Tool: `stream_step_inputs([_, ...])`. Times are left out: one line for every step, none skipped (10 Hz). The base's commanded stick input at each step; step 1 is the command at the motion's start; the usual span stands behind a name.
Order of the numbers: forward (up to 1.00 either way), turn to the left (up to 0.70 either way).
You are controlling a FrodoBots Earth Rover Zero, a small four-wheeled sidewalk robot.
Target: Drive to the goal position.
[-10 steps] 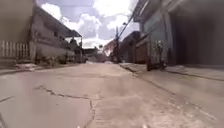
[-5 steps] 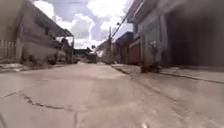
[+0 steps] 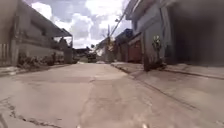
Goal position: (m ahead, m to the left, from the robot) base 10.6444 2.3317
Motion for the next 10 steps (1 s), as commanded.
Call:
stream_step_inputs([0.70, 0.00])
stream_step_inputs([0.70, 0.00])
stream_step_inputs([0.70, 0.00])
stream_step_inputs([0.70, 0.00])
stream_step_inputs([0.70, 0.00])
stream_step_inputs([0.70, 0.00])
stream_step_inputs([0.70, 0.00])
stream_step_inputs([0.70, 0.00])
stream_step_inputs([0.70, 0.00])
stream_step_inputs([0.70, 0.00])
